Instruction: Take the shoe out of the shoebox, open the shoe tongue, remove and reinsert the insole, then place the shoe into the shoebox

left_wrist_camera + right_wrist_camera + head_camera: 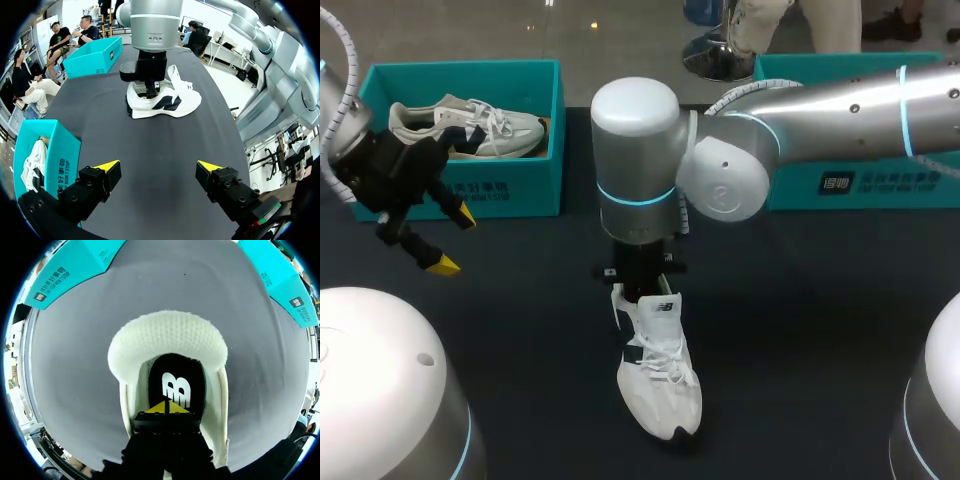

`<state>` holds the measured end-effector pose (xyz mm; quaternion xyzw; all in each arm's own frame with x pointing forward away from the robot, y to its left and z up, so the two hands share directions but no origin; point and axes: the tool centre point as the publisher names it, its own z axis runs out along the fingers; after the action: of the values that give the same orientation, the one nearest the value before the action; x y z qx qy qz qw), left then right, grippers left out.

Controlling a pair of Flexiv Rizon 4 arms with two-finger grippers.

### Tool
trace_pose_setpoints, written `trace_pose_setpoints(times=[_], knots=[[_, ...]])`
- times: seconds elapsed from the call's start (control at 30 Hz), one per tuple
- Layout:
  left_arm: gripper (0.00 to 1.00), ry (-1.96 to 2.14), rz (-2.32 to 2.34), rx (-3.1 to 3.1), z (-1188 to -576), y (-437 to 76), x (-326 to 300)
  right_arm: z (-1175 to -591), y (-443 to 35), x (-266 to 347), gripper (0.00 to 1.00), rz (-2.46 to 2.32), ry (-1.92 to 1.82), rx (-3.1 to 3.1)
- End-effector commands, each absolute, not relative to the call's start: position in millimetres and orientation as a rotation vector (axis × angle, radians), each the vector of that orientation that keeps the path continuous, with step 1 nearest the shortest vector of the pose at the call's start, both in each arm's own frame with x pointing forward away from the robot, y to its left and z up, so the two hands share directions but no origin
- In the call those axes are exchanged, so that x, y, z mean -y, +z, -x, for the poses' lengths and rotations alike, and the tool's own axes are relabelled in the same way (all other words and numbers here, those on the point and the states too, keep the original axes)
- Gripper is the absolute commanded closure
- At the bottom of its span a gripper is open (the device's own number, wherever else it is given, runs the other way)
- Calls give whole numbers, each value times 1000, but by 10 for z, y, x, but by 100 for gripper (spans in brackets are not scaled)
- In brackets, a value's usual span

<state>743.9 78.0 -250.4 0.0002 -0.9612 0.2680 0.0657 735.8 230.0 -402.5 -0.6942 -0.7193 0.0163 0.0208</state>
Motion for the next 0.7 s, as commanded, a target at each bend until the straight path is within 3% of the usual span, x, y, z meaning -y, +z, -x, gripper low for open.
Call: trace_pose_setpoints(times=[0.03,0.7], knots=[[0,805,0,2900,-7438,-2502,-780,-7366,-4104,-2312,100,2148,51,2222],[0,805,0,2900,-7438,-2502,-780,-7341,-3790,-2235,100,2190,58,2233]])
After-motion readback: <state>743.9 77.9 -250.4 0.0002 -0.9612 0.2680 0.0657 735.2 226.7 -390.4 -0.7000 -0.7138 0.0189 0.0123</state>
